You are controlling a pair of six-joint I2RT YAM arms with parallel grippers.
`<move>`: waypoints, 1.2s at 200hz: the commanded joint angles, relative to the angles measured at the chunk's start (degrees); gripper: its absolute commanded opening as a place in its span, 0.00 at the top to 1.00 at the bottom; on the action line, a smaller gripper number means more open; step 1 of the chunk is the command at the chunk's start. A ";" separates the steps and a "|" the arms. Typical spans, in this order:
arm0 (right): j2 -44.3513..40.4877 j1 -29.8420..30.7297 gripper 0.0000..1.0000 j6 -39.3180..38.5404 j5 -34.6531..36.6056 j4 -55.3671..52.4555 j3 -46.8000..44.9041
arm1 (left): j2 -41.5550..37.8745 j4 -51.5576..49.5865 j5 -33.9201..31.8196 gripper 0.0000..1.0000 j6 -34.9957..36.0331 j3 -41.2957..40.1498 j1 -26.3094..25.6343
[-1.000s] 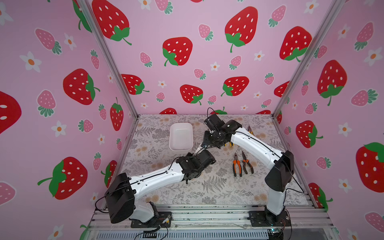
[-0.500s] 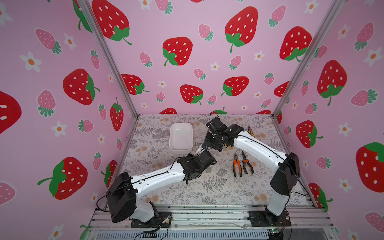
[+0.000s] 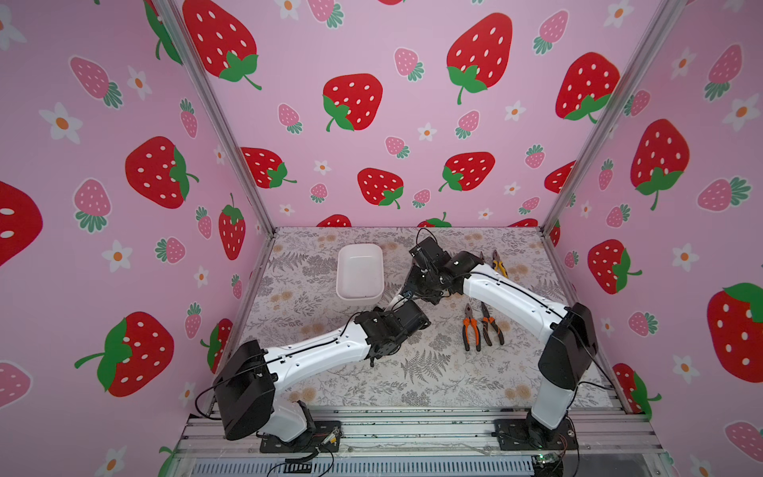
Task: Take the pliers out of the storage box
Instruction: Place the pliers at the center of the board.
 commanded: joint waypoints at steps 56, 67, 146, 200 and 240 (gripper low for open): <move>-1.28 2.43 0.58 2.95 -11.64 3.37 -3.80 | -0.15 5.97 -2.22 1.00 -1.55 3.08 0.55; -1.57 2.48 0.60 3.93 -12.50 4.88 -4.72 | -0.85 7.02 -1.74 1.00 -1.67 2.19 0.68; -2.76 2.43 0.70 4.26 -14.67 4.44 -4.70 | -3.66 9.71 -3.32 1.00 -0.11 -1.28 0.95; -4.88 -0.10 0.65 0.05 -13.58 -1.21 -3.15 | -6.56 15.27 -5.11 1.00 3.45 -6.55 0.99; -6.65 -3.26 0.65 -1.70 -15.40 -3.04 -2.27 | -8.08 17.98 -5.08 1.00 4.87 -9.91 0.90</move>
